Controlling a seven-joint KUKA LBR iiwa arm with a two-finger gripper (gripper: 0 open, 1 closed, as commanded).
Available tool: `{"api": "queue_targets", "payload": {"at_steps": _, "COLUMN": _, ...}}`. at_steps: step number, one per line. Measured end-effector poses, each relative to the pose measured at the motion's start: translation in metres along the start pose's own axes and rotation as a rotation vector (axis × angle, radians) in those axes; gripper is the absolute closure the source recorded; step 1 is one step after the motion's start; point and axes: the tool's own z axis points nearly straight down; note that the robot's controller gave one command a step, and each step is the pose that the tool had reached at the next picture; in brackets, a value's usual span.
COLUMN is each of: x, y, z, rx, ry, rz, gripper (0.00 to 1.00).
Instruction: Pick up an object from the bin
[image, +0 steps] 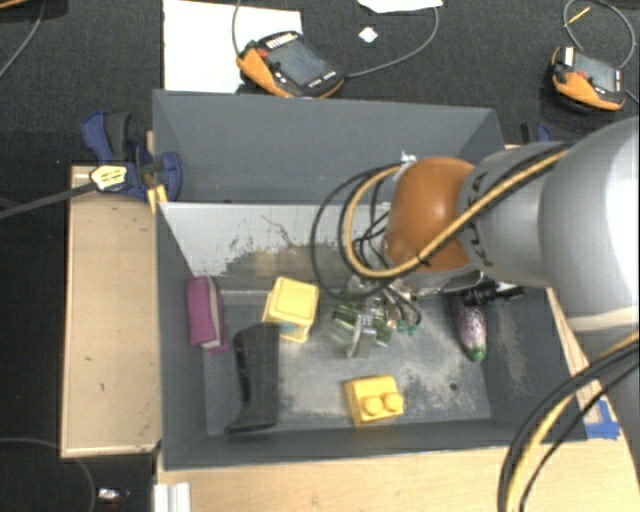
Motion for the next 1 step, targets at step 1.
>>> {"api": "queue_targets", "payload": {"at_steps": 1, "x": 0.0027, "y": -0.0071, "z": -0.0068, "rx": -0.006, "ry": -0.023, "rz": 0.149, "gripper": 0.0}}
